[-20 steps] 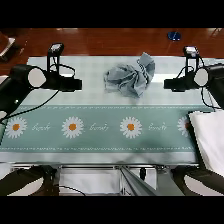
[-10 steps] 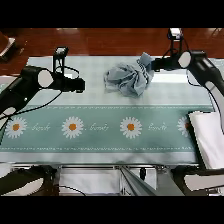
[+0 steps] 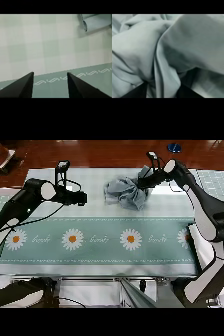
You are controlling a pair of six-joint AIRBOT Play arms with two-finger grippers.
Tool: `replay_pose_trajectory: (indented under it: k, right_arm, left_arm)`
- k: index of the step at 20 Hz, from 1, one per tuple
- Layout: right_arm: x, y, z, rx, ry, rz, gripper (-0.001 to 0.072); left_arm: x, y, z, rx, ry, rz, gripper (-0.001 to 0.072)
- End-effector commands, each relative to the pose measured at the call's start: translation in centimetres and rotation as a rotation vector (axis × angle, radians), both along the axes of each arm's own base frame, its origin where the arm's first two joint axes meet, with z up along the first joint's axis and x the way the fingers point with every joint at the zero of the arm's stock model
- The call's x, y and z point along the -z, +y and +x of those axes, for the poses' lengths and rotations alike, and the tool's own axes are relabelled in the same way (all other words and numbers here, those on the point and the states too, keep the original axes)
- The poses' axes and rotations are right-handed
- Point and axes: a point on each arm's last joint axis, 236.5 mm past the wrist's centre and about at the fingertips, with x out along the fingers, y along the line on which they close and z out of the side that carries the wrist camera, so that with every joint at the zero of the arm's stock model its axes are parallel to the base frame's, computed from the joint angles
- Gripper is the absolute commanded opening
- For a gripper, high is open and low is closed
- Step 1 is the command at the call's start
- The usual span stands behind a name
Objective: Fold the shirts.
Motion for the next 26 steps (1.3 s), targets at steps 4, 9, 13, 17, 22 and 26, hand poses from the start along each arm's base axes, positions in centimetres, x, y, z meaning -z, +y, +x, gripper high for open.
replay_pose_trajectory:
  k: [4,9,13,17,22,26]
  right_arm:
    - [2.1,0.4,-1.0,-0.052,0.053,-0.005,0.0051]
    - [-4.6,-0.3,-0.4,-0.077,-0.077,-0.037,0.0021]
    - [-16.9,-0.3,-1.0,-0.069,-0.305,-0.017,0.0021]
    - [-32.0,0.2,-5.4,-0.098,-0.570,0.013,0.0021]
    - [-46.7,2.2,-13.9,-0.173,-0.875,0.050,0.0020]
    - [-46.0,4.8,-21.4,-0.347,-0.775,0.043,0.0021]
  left_arm:
    - [1.9,-1.6,-1.1,-0.004,0.093,-0.051,0.0507]
    - [0.5,2.3,-3.3,0.023,0.156,0.062,0.0507]
    - [-6.1,7.0,-5.0,-0.063,0.049,0.062,0.0507]
    - [-10.5,6.2,-10.1,-0.116,-0.106,-0.077,0.0507]
    - [-8.6,2.8,-15.6,-0.034,-0.131,-0.197,0.0507]
    - [-8.3,2.2,-15.4,-0.030,-0.144,-0.212,0.0507]
